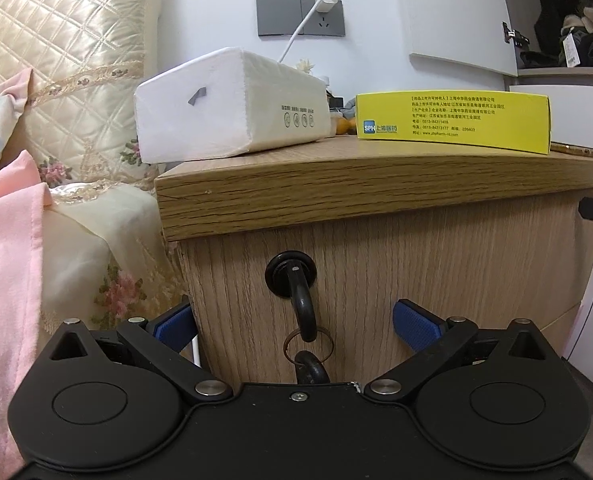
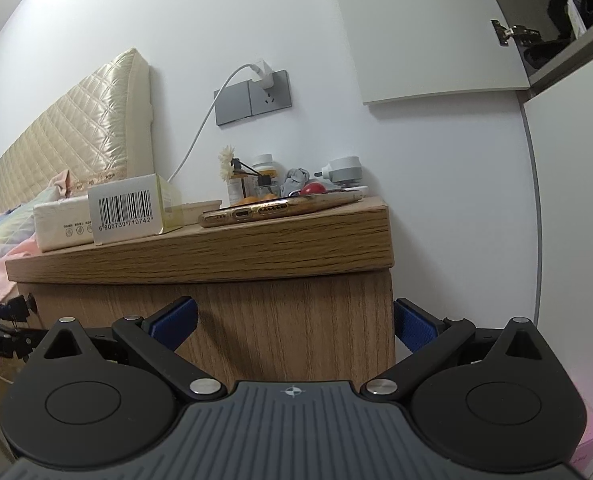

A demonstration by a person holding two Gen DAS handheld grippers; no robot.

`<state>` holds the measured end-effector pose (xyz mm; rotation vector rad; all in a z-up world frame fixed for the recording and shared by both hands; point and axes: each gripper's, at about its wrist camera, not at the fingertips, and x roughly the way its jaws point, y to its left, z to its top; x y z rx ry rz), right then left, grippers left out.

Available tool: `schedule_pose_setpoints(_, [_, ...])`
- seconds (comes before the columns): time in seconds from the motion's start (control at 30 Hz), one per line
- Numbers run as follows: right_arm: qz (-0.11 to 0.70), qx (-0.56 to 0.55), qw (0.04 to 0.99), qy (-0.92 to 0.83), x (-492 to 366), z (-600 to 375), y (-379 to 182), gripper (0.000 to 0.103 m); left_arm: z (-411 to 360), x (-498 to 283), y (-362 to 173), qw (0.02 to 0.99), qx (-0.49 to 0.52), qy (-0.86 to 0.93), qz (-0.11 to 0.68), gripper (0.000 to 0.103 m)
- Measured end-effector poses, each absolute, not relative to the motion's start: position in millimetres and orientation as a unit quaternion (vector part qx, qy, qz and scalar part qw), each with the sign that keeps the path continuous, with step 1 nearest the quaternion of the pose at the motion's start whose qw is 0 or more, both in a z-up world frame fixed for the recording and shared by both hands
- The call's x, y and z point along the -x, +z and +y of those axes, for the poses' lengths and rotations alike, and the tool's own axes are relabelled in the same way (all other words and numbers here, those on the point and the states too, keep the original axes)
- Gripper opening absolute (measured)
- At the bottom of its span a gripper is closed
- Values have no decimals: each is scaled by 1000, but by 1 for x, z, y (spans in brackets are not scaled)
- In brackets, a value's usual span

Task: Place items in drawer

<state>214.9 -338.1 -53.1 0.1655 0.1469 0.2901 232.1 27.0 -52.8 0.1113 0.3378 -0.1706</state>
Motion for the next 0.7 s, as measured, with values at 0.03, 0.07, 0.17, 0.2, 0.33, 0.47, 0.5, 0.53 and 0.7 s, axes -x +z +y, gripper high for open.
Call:
schedule_pose_setpoints(0.03, [73, -86, 983, 145, -214, -339, -53, 103, 27, -232, -53, 981, -56, -85, 168, 101])
schedule_pose_setpoints(0.07, [73, -85, 983, 148, -214, -340, -54, 103, 27, -232, -53, 981, -57, -85, 168, 101])
schedule_pose_setpoints(0.17, [75, -84, 980, 166, -215, -346, -53, 103, 25, -231, -54, 980, -67, -83, 170, 100])
schedule_pose_setpoints(0.2, [78, -85, 978, 173, -215, -348, -52, 103, 24, -231, -54, 979, -69, -84, 171, 100])
schedule_pose_setpoints(0.33, [89, -100, 971, 200, -218, -359, -49, 103, 28, -230, -52, 980, -51, -88, 172, 100])
schedule_pose_setpoints(0.47, [93, -89, 968, 215, -215, -361, -48, 103, 30, -227, -51, 980, -42, -93, 171, 100])
schedule_pose_setpoints(0.5, [93, -89, 967, 221, -215, -363, -48, 103, 31, -227, -51, 980, -39, -94, 170, 100])
schedule_pose_setpoints(0.53, [94, -89, 965, 229, -214, -365, -48, 103, 32, -226, -51, 980, -36, -96, 170, 100])
schedule_pose_setpoints(0.7, [95, -76, 963, 241, -211, -366, -47, 103, 33, -221, -51, 980, -33, -99, 168, 100])
